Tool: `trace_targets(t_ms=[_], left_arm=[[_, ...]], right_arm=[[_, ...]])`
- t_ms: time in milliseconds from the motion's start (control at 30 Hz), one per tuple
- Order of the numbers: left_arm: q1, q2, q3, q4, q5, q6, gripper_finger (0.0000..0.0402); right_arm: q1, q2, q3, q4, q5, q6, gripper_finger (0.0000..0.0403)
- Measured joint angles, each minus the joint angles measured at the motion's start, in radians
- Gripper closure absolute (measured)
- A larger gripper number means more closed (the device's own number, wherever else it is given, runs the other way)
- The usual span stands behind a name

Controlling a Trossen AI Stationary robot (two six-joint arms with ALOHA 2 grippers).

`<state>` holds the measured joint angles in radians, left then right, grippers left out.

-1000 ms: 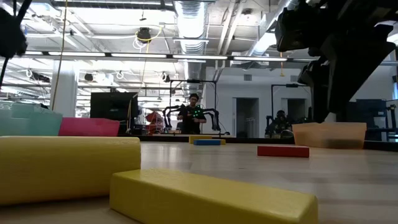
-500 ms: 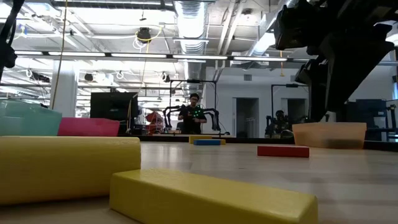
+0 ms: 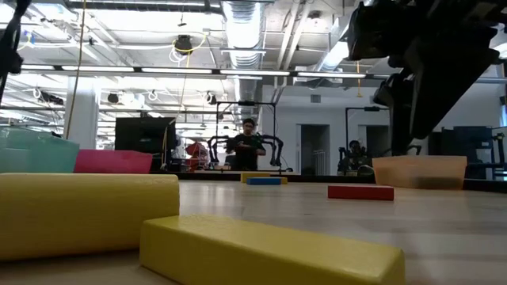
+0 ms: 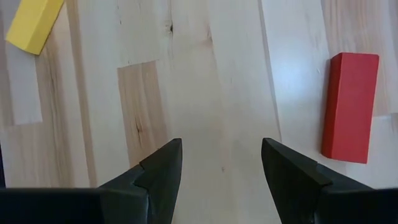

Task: Sort blocks
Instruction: Put the yellow block into the green bin

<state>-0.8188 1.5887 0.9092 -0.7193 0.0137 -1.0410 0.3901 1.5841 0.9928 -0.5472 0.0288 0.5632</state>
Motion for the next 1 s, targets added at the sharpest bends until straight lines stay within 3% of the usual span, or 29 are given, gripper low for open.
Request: trace_targets(t_ms=[367, 633, 800, 1000], left_arm=[[0.005, 0.0, 0.184, -0.246, -0.171, 0.121, 0.0269], [0.005, -0.001, 0.283, -0.435, -0.514, 0.164, 0.0268], [0.005, -0.002, 0.333, -0.44, -0.702, 0.22, 0.0268], [0.013, -0.022, 0.34, -0.553, -0.717, 0.221, 0.0268]], right_arm=[[0.0, 0.0, 0.0, 0.05, 0.001, -0.029, 0.0168], [0.0, 0.0, 0.0, 0.183, 0.002, -0.114, 0.0168], [0.0, 0.0, 0.0, 0.311, 0.051, -0.199, 0.0168], [-0.001, 0.0, 0.0, 0.404, 0.083, -0.268, 0.0168]])
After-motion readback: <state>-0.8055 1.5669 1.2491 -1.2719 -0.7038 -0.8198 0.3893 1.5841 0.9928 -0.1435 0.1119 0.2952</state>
